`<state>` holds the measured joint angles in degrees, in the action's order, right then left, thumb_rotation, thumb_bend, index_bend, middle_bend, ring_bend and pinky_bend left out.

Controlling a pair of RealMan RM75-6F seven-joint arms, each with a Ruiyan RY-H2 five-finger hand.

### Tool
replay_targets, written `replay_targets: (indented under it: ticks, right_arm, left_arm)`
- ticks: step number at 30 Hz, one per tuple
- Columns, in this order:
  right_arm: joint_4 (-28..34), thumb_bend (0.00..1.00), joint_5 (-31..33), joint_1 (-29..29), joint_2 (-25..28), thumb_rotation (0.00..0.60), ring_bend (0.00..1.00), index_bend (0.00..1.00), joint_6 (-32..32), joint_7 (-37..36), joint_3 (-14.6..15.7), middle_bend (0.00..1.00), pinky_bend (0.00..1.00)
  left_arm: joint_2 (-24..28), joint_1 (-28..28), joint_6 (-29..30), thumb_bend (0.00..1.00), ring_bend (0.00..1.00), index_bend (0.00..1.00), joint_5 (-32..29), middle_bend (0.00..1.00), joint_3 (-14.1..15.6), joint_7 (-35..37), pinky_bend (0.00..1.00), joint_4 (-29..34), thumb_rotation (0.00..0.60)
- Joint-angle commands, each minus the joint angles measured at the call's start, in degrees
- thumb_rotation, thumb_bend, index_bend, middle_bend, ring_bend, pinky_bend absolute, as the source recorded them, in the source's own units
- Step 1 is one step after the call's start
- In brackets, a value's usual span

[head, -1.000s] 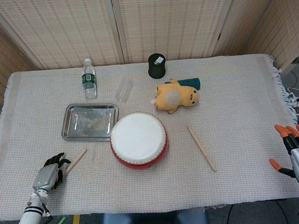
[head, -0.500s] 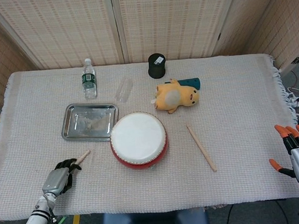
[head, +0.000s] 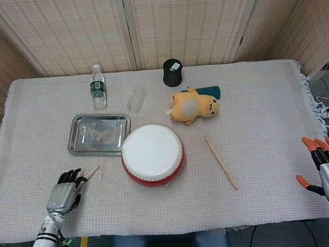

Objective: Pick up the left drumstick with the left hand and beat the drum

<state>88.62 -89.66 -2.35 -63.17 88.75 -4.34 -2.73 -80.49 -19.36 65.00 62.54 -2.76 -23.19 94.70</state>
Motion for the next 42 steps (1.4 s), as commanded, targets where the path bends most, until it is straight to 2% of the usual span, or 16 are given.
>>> replay_targets:
  ticks: [1, 5, 9, 13, 17, 22, 27, 34, 42]
  right_arm:
    - [0.11, 0.21, -0.12, -0.03, 0.09, 0.600, 0.00, 0.00, -0.01, 0.04, 0.02, 0.12, 0.00]
    - [0.45, 0.21, -0.33, 0.11, 0.36, 0.600, 0.00, 0.00, 0.32, 0.32, 0.07, 0.12, 0.00]
    - [0.59, 0.21, -0.33, 0.22, 0.44, 0.600, 0.00, 0.00, 0.44, 0.42, 0.10, 0.12, 0.00]
    - [0.72, 0.21, -0.28, 0.43, 0.46, 0.600, 0.00, 0.00, 0.57, 0.43, 0.21, 0.12, 0.00]
    - [0.83, 0.21, -0.12, 0.43, 0.64, 0.600, 0.00, 0.00, 0.38, 0.45, 0.21, 0.12, 0.00]
    - [0.82, 0.21, 0.03, 0.38, 0.66, 0.600, 0.00, 0.00, 0.18, 0.36, 0.16, 0.12, 0.00]
    - [0.57, 0.21, 0.21, 0.44, 0.54, 0.600, 0.00, 0.00, 0.07, 0.17, 0.17, 0.12, 0.00]
    - [0.57, 0.21, 0.26, 0.72, 0.62, 0.600, 0.00, 0.00, 0.41, 0.14, 0.17, 0.12, 0.00]
    - [0.47, 0.21, 0.28, 0.72, 0.54, 0.600, 0.00, 0.00, 0.33, 0.00, 0.15, 0.12, 0.00]
  left_arm:
    - [-2.77, -0.70, 0.83, 0.36, 0.00, 0.30, -4.82, 0.03, -1.80, -2.94, 0.00, -1.05, 0.600]
    - [-4.26, -0.85, 1.64, 0.35, 0.00, 0.35, -7.10, 0.05, -3.38, -2.33, 0.00, -1.34, 0.600]
    - [-4.55, -1.00, 1.94, 0.34, 0.00, 0.36, -7.88, 0.06, -3.83, -2.50, 0.01, -1.45, 0.600]
    - [-5.42, -1.44, 2.03, 0.34, 0.00, 0.36, -11.27, 0.06, -5.89, -1.65, 0.01, -1.24, 0.600]
    - [-4.84, -2.30, 1.07, 0.34, 0.00, 0.34, -13.92, 0.05, -5.80, -3.84, 0.01, -0.97, 0.600]
    - [-2.04, -3.63, -2.86, 0.34, 0.00, 0.31, -16.96, 0.04, -5.34, -4.38, 0.01, 1.92, 0.600]
    - [-0.11, -4.22, -5.12, 0.34, 0.00, 0.33, -16.53, 0.04, -4.48, -2.63, 0.01, 4.10, 0.600]
    - [1.11, -4.02, -5.27, 0.34, 0.00, 0.38, -12.43, 0.06, -2.14, -0.66, 0.01, 5.73, 0.600]
    - [-2.06, -3.85, -2.31, 0.35, 0.00, 0.39, -9.81, 0.08, -1.66, 0.29, 0.01, 2.89, 0.600]
